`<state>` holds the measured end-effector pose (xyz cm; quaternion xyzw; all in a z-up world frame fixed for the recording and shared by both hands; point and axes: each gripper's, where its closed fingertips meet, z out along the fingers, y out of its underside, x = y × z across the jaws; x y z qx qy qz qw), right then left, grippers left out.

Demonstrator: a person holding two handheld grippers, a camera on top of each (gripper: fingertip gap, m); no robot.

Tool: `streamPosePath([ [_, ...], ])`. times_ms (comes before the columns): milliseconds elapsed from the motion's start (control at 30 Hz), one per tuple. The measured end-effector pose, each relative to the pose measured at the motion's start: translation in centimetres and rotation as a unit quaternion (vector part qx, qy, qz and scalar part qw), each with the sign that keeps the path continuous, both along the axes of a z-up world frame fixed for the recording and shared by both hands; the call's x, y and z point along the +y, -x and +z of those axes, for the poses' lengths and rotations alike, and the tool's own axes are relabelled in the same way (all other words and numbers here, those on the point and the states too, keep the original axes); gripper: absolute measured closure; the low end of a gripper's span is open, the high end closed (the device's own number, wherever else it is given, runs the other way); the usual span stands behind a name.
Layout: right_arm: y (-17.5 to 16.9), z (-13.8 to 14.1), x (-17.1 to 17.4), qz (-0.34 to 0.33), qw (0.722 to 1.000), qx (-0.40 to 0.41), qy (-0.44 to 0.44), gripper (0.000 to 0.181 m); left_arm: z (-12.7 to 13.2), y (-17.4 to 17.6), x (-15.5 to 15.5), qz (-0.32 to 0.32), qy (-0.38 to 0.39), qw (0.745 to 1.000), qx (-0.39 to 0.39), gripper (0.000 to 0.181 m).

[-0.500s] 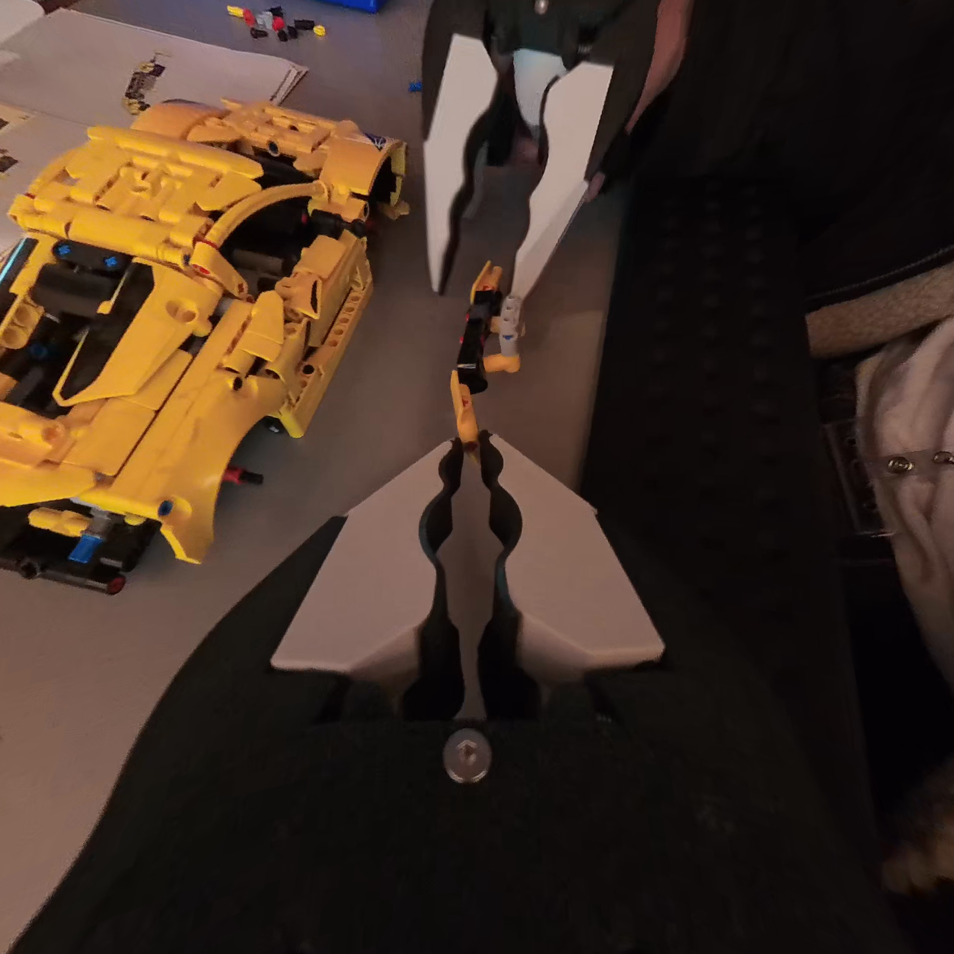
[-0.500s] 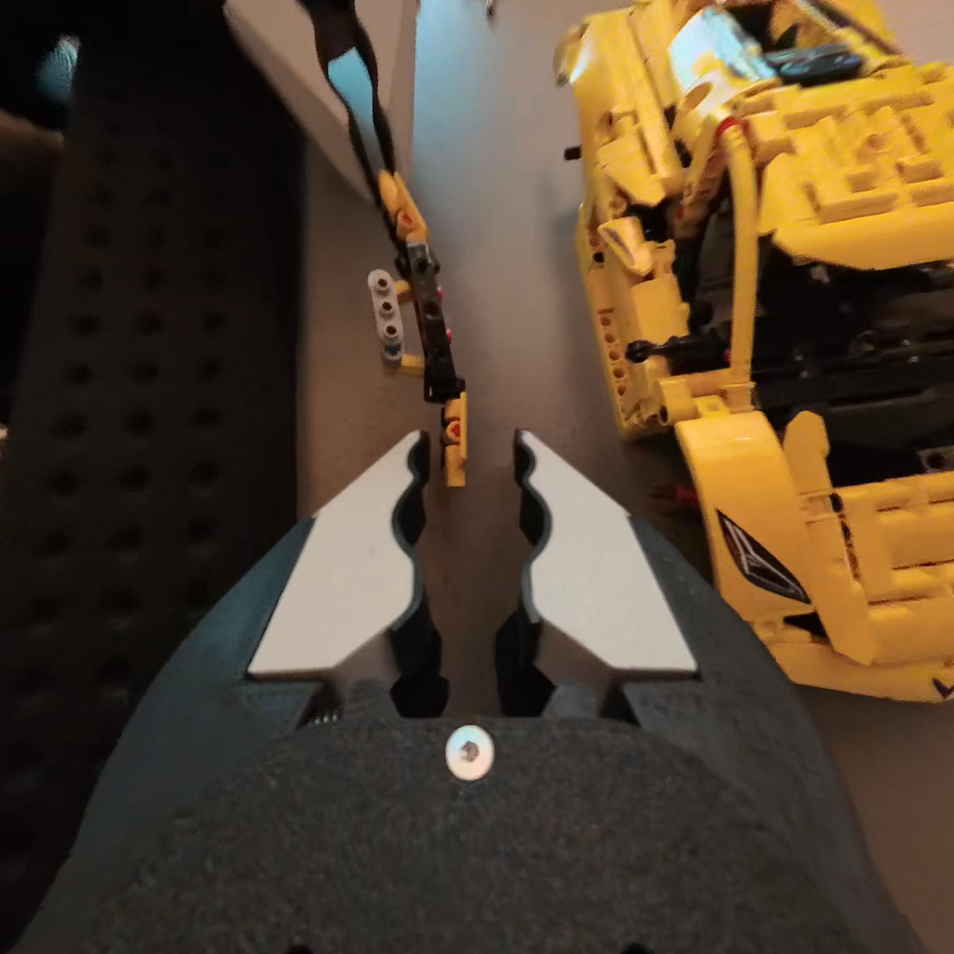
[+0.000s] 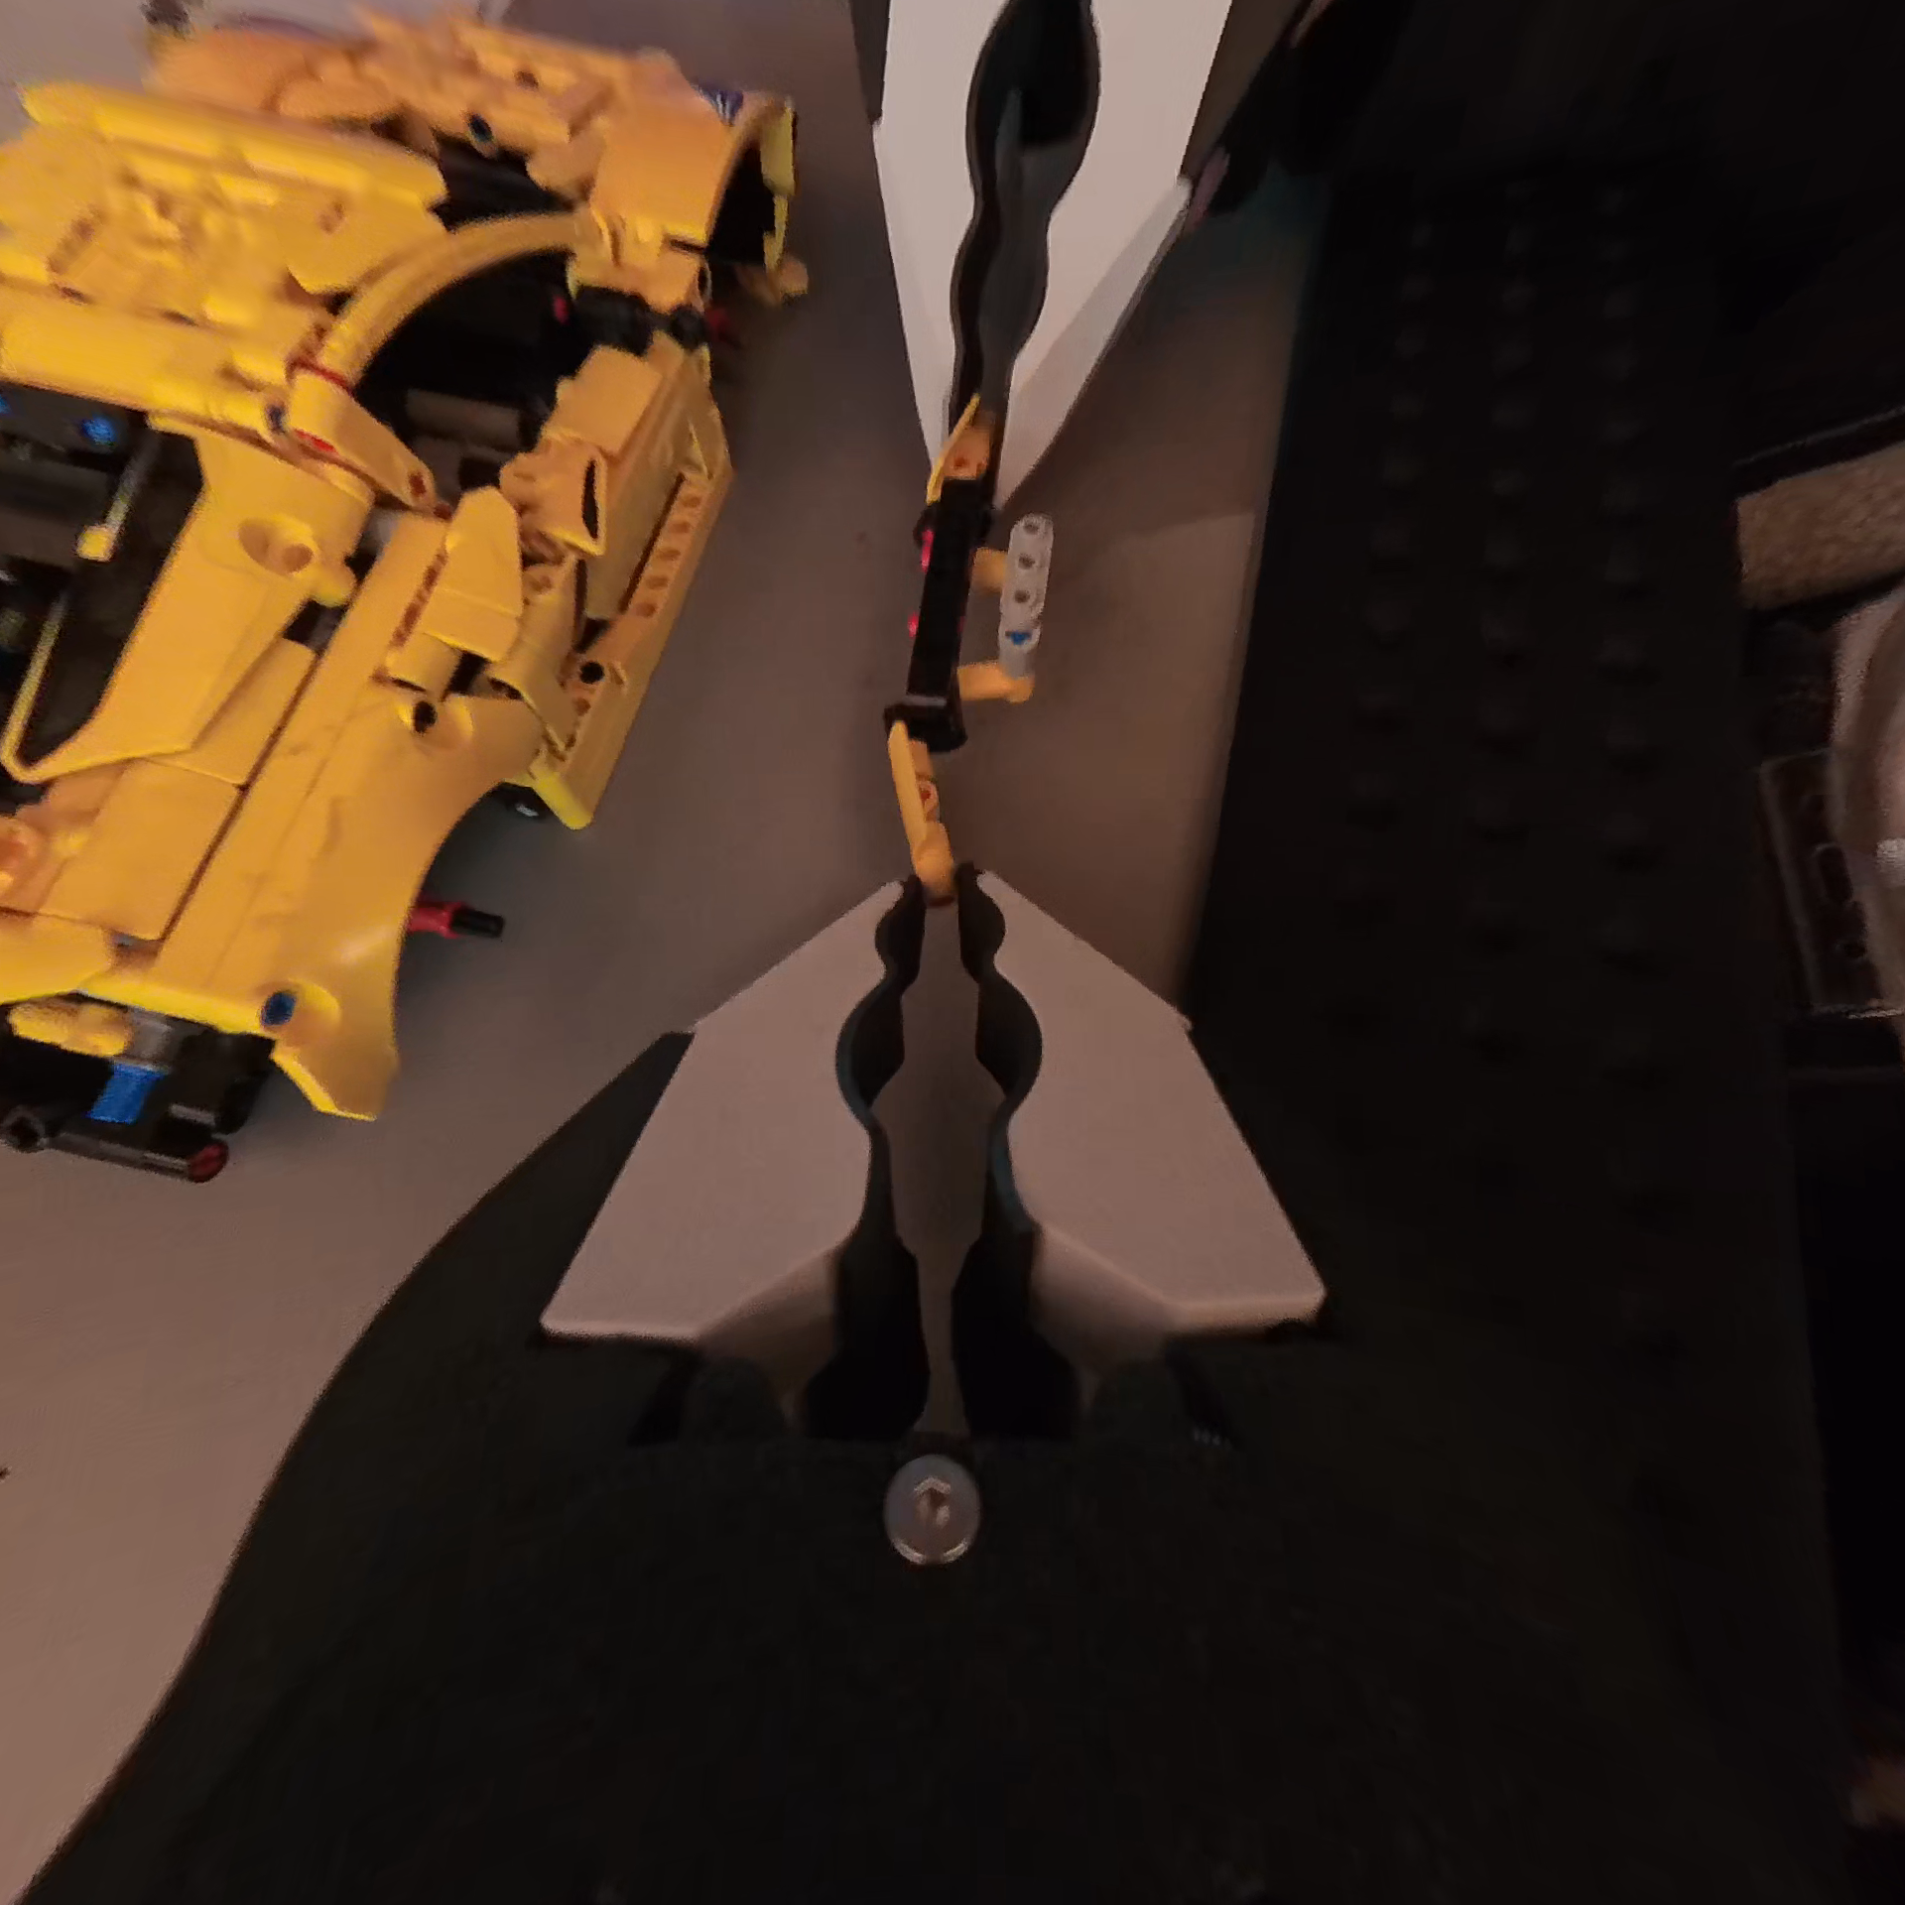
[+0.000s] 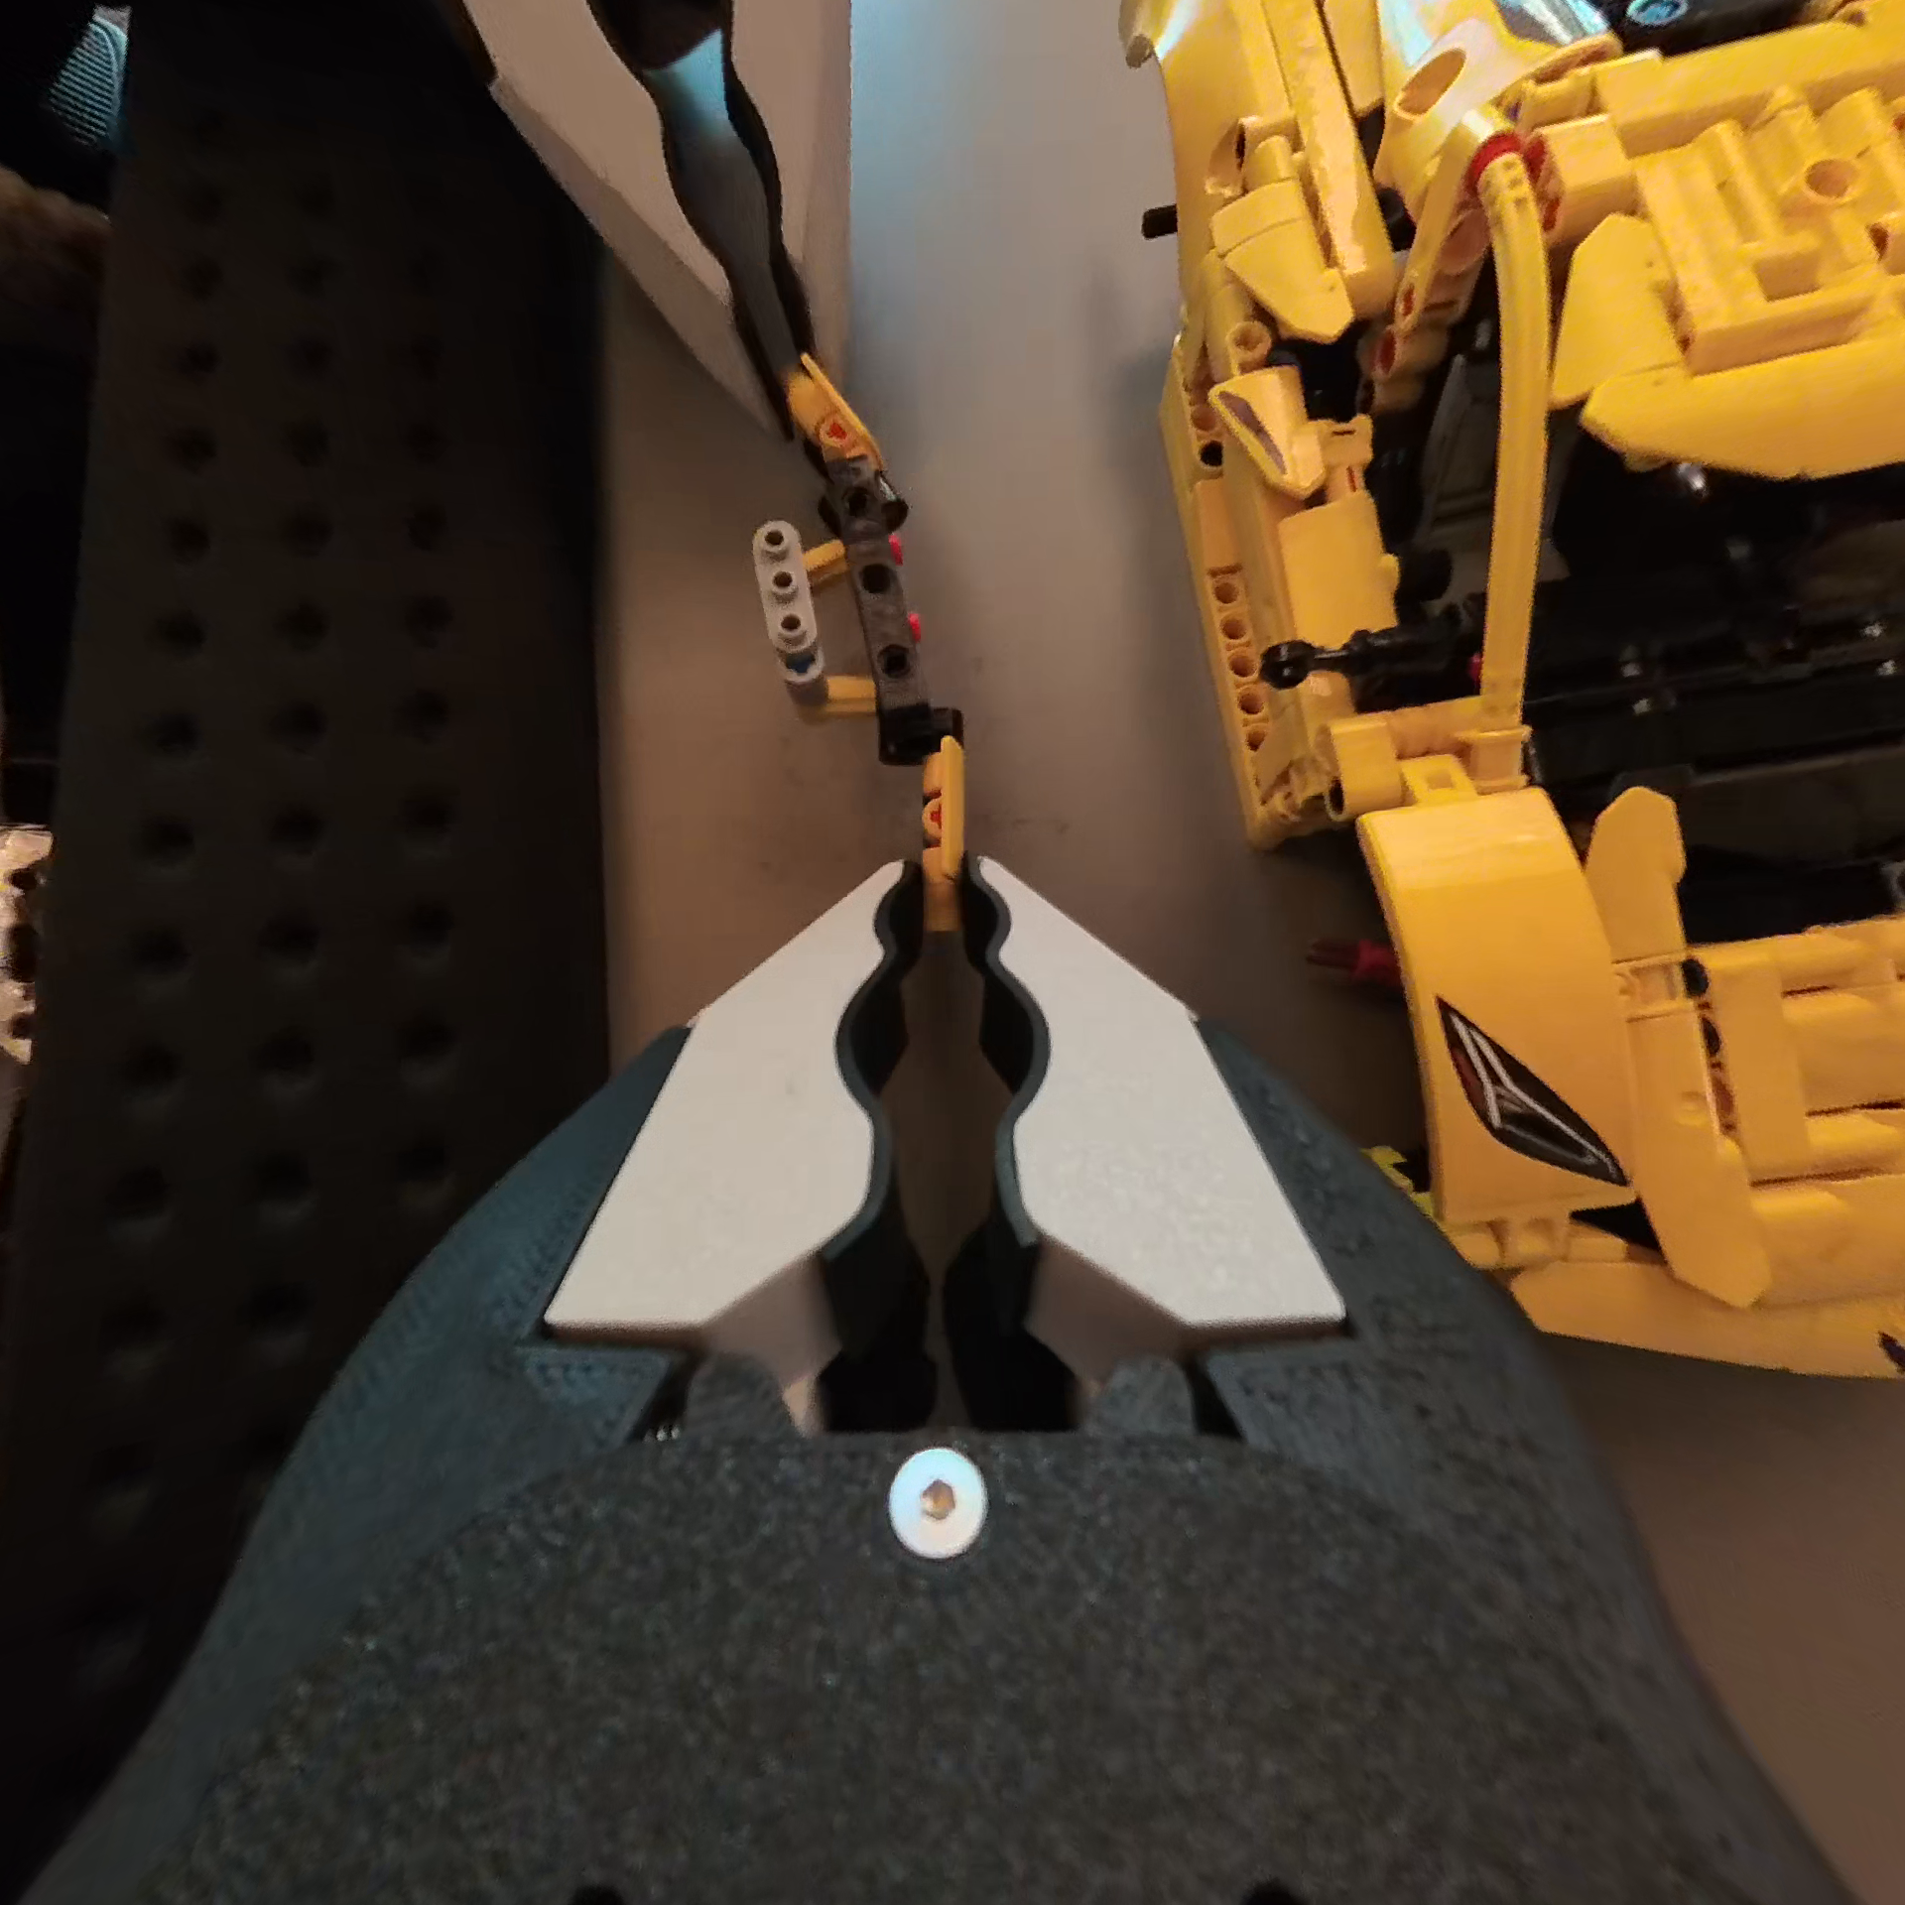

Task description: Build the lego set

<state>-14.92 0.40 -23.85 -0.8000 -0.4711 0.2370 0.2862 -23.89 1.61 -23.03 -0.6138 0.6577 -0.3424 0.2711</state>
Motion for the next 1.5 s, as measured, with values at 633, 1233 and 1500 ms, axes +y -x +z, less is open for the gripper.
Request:
streamPosePath([
  [633,-0.5,-0.1,-0.1,-0.027,0.997,0.051,0.048,0.161,2.4,2.0,2.6,0.060,0.052,0.993,-0.088,0.156],
  [1233,-18.6,10.2,7.6,-0.438,0.869,0.179,-0.146,0.145,10.5,2.4,8.1,0.169,0.013,0.948,-0.271,0.156],
  [1500,-22.9,6.5,14.6,-0.486,0.857,0.027,0.168,0.147,12.3,-4.6,20.5,0.227,-0.005,0.965,-0.128,0.156],
])
